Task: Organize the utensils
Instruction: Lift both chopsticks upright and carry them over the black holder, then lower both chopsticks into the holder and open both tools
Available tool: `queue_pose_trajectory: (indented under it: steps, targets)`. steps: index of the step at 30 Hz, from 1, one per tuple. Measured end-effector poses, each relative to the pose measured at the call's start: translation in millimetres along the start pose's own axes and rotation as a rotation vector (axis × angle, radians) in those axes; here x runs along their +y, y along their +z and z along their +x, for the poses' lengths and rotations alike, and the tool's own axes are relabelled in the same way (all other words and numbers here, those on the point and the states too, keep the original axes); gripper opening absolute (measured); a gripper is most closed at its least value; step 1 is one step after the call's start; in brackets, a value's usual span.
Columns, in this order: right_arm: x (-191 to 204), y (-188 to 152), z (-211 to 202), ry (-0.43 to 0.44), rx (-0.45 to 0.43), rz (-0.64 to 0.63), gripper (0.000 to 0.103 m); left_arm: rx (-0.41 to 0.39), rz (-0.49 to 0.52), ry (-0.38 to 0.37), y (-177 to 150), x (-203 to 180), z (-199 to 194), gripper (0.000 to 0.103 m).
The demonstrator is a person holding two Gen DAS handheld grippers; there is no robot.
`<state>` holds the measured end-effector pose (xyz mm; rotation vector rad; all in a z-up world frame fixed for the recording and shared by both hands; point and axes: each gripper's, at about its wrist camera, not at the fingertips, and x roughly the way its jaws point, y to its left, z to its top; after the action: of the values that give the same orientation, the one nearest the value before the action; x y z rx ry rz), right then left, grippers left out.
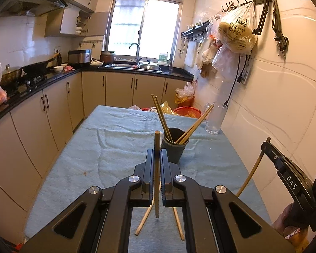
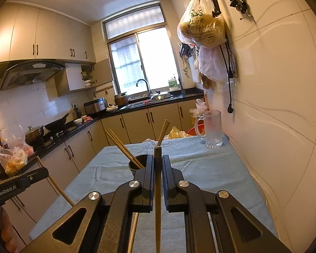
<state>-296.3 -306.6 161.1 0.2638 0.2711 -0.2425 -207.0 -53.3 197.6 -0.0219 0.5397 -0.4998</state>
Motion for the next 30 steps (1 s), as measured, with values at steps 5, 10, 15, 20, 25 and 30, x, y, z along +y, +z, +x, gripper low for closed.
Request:
queue_pose_trajectory:
  steps: [5,10,15,20,25,30]
  targets:
    - [2.1,0.6,-0.1,0.014,0.004,-0.007,0.008,-0.002,0.000,0.016,1.3,0.0,-2.6,0.005]
    - [4.0,3.6,-0.1,0.034,0.008,-0.011,0.008,-0.009,0.003,0.012,3.2,1.6,-5.6,0.005]
    - [2.5,7.2,4.8,0.066,0.022,-0.004,0.008,-0.028,0.011,-0.027,11.9,1.4,-15.2,0.005]
    - [1.8,16.0,10.9,0.097,0.028,0.008,0.008,-0.044,0.025,-0.057,27.5,2.0,-20.9,0.005]
    - [-1.3,28.6,22.0,0.128,0.034,0.029,0.008,-0.046,0.016,-0.104,50.2,4.8,-15.8,0.005]
    - [-4.1,45.7,40.7,0.138,0.026,0.035,0.008,-0.065,0.031,-0.137,74.2,-0.1,-5.3,0.005]
